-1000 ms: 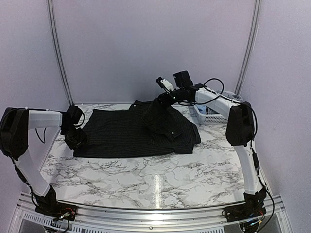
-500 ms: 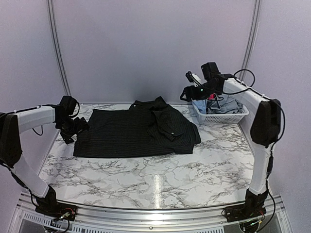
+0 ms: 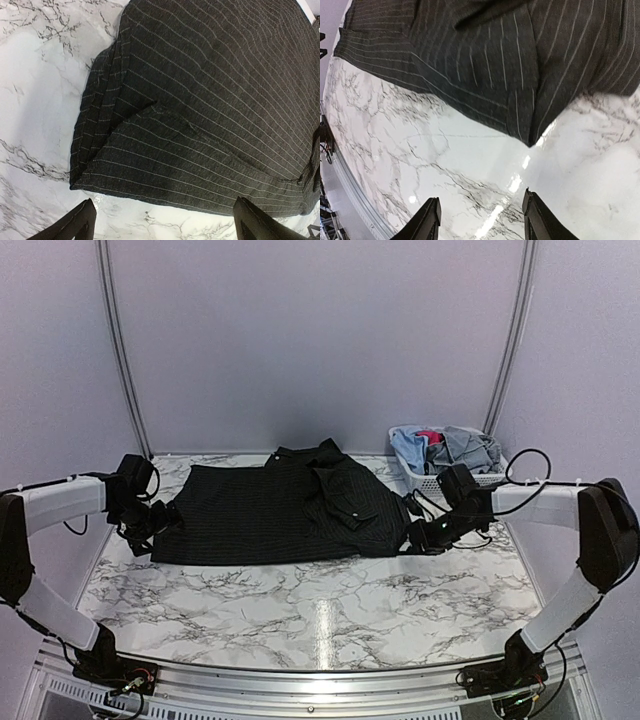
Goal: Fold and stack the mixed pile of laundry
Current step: Move the flattened shirt to the center of the board.
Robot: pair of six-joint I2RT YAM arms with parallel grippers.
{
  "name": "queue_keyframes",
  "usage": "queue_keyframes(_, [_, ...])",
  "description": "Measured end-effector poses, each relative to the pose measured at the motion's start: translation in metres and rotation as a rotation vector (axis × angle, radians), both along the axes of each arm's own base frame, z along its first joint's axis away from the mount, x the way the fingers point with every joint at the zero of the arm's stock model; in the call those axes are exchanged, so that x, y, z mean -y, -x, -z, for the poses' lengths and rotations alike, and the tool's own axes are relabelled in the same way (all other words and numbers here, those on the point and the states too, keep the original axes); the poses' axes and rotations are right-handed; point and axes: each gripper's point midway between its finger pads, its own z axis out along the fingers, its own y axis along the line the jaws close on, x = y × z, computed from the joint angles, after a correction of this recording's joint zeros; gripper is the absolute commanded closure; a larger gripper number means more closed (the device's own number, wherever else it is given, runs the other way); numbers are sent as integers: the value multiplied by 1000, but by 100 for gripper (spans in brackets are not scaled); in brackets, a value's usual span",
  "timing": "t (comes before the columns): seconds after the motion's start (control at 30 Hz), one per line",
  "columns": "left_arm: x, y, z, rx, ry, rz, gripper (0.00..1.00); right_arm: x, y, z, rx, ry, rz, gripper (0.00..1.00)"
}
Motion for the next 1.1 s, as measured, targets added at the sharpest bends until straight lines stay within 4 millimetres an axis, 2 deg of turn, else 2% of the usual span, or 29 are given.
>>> queue_keyframes(0.13, [1, 5, 6, -20, 6, 4, 1, 3, 8, 18, -13, 6, -3, 47])
queue_keyframes(0.37, [1, 4, 16, -42, 0, 2, 1, -6, -7, 44, 6, -9, -30, 47])
queue_keyframes(0.47, [-1, 4, 26, -68, -10, -6, 1, -11, -16, 45, 26, -23, -41, 49])
queue_keyframes(0.57, [-2, 4, 34, -91, -19, -16, 1, -15, -28, 46, 49, -26, -50, 58])
queue_keyframes(0.63, [-4, 4, 39, -104, -30, -21, 5, -17, -36, 47, 60, -26, -56, 67])
queue_keyframes(0.77, [-10, -1, 46, -118, -69, -32, 16, -19, -44, 50, 66, -17, -68, 86])
queue_keyframes(0.83, [-14, -2, 50, -123, -94, -35, 25, -19, -45, 48, 68, -12, -72, 100])
queue_keyframes(0.97, [-22, -10, 57, -133, -158, -19, 33, -19, -48, 42, 70, -2, -75, 100])
queue_keyframes(1.1, [-29, -16, 59, -131, -201, -10, 35, -16, -48, 34, 57, 20, -67, 100])
